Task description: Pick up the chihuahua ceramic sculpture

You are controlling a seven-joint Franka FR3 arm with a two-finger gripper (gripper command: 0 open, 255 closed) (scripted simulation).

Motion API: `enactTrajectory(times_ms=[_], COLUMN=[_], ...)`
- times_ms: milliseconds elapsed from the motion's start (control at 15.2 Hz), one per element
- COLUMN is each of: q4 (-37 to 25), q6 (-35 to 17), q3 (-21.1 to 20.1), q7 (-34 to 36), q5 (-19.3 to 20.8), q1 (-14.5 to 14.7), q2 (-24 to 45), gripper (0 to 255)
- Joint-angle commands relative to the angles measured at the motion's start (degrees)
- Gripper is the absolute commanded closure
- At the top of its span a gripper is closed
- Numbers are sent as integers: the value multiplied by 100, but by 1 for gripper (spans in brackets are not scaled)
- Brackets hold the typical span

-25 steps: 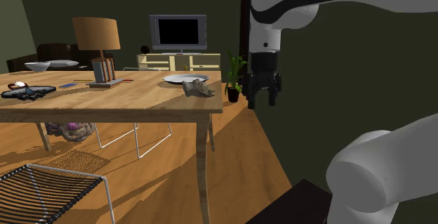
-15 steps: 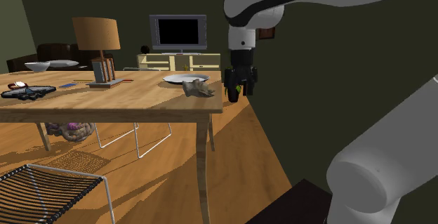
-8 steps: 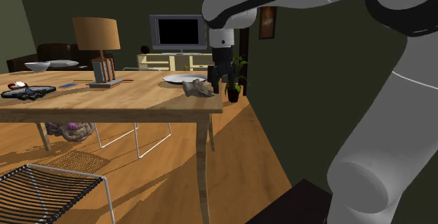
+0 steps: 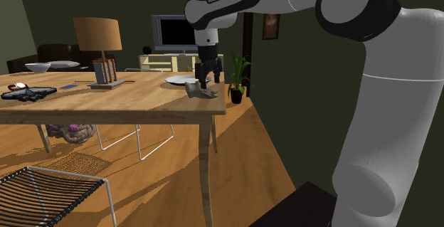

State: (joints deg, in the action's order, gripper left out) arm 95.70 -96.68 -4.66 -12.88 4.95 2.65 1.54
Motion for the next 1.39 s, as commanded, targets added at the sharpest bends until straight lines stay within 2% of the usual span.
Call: enactTrajectory(times_ms=[0, 462, 528, 1122, 1320], q4=[-46, 408, 415, 407, 170], q6=[-87, -520, -524, -520, -288], q3=[-11, -7, -9, -7, -9], q7=[-10, 22, 25, 22, 5], q5=[30, 35, 35, 35, 31], q1=[12, 7, 9, 8, 10], q2=[118, 98, 95, 99, 104], gripper=[0, 0, 255, 255, 255])
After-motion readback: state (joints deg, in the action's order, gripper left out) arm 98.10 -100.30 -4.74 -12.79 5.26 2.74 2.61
